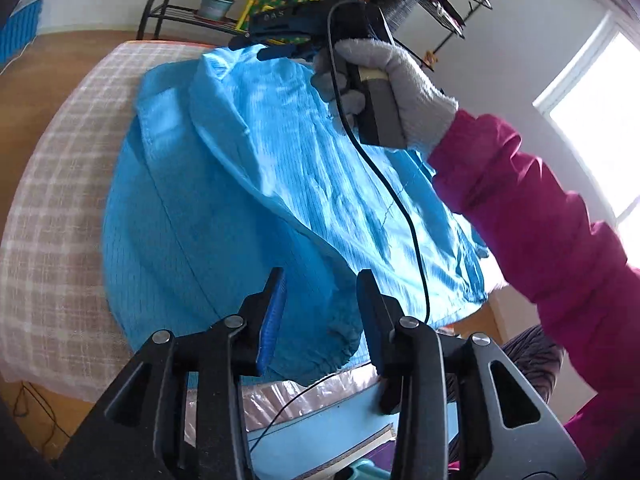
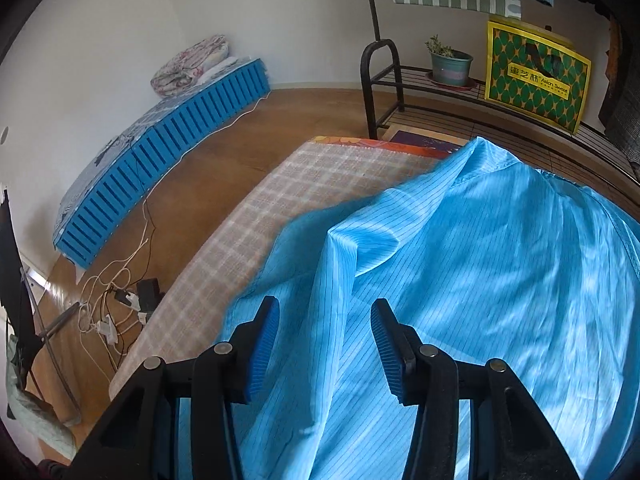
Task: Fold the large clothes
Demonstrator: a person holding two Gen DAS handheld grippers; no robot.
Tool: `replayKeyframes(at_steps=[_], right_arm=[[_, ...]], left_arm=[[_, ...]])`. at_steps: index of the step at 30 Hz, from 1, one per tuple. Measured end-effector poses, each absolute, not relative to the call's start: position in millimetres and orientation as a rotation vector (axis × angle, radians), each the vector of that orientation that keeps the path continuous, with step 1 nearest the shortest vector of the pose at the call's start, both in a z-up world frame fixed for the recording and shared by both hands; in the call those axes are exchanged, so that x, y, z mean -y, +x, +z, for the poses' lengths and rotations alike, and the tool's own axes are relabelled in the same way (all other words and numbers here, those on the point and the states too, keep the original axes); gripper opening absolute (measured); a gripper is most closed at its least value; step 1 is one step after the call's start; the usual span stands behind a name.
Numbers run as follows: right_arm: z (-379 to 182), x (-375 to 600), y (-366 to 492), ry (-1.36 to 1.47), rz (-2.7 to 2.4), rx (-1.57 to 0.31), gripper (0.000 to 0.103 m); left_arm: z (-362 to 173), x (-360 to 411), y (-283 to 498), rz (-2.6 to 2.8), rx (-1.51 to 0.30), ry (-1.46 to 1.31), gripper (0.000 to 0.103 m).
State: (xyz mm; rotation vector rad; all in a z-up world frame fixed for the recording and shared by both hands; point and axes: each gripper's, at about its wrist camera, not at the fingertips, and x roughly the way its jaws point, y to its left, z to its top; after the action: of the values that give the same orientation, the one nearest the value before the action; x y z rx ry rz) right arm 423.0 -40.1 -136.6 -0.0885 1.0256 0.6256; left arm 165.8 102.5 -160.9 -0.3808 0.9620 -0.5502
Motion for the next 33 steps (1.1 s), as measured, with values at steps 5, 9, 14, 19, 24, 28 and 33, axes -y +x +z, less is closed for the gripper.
replayKeyframes(at_steps=[5,9,14,19,24,28,33], right_arm=[[-156,30,466,-0.009,0.593,-1.063,0.05],[-165,20,486,0.012,0.594,-1.058,0.045],[-168,1,516,-0.075,0.543,-1.02,0.042],[-197,0,545,-0.124,0.452,-1.102,0.024],[-202,44,548,-0.064,0.47,-1.118,0.0],[-201,84,552,-0.107,0.391,-1.133,0.005],[-167,103,559,-0.132,0.297,-1.063,0.04]], left_arm=[[-168,-117,190,-0.456,-0.982,-0.455,0.035],[-195,-107,211,-0.453,-1.078,-0.556,0.035],[-230,-80,223,-0.483,-1.192,-0.581,0.035],[-239,-54,222,-0.534,-1.229,-0.537,0.039],[-235,-32,215,-0.552,-1.239,-0.398,0.002],[-241,-22,201,-0.552,-1.262,-0.32,0.002],[-243,-20,195,-0.562,-1.273,-0.303,0.002]])
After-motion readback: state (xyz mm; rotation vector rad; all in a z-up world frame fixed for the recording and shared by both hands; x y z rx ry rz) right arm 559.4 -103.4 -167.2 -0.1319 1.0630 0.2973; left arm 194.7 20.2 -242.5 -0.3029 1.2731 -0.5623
